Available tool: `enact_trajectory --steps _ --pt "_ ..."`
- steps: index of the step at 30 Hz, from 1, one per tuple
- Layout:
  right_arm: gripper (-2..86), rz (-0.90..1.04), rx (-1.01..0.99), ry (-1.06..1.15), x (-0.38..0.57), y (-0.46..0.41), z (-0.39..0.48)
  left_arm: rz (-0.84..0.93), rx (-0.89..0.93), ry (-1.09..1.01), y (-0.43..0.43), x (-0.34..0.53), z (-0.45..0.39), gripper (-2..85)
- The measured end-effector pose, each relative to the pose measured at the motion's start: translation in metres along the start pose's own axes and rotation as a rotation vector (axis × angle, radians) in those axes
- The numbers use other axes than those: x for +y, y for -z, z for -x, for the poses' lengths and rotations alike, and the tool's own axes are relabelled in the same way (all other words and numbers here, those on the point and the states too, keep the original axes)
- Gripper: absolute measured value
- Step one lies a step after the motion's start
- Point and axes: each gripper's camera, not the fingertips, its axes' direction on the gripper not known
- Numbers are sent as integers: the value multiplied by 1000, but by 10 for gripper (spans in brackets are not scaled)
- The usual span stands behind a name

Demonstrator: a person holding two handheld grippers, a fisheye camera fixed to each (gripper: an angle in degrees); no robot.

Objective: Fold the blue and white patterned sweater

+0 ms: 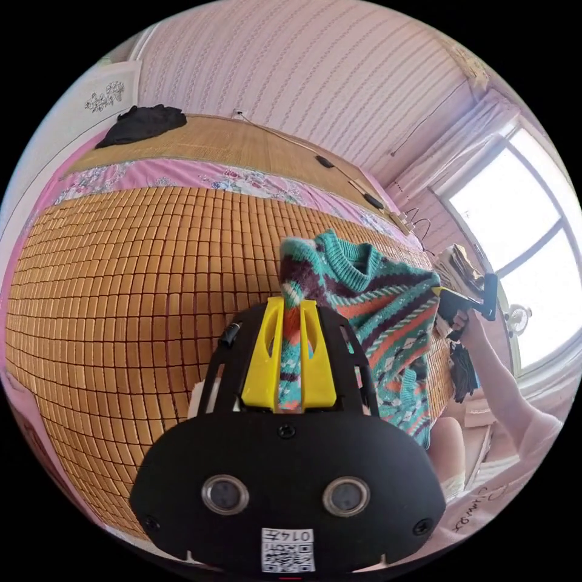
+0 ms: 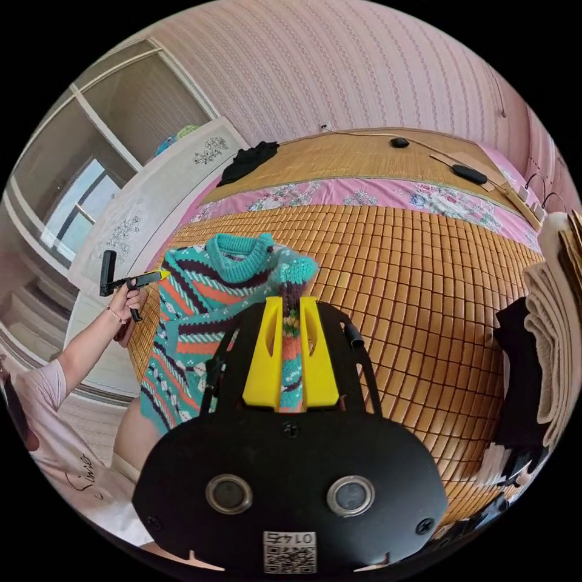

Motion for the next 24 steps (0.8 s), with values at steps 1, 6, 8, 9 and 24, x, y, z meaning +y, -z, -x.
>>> enact_trajectory --steps 1,6,8,9,24 --pt "51 -24 -11 22 7 11 4 -20 14 -21 10 7 -2 49" --pt "54 -89 -116 197 117 89 42 -41 186 -110 86 112 -5 48" --pt "57 -10 -147 227 165 94 55 55 237 -84 93 163 -1 43" --pt "62 67 -149 212 197 90 62 106 221 -35 93 201 3 30" --pt "127 218 138 -60 316 82 83 266 4 151 60 330 -37 98"
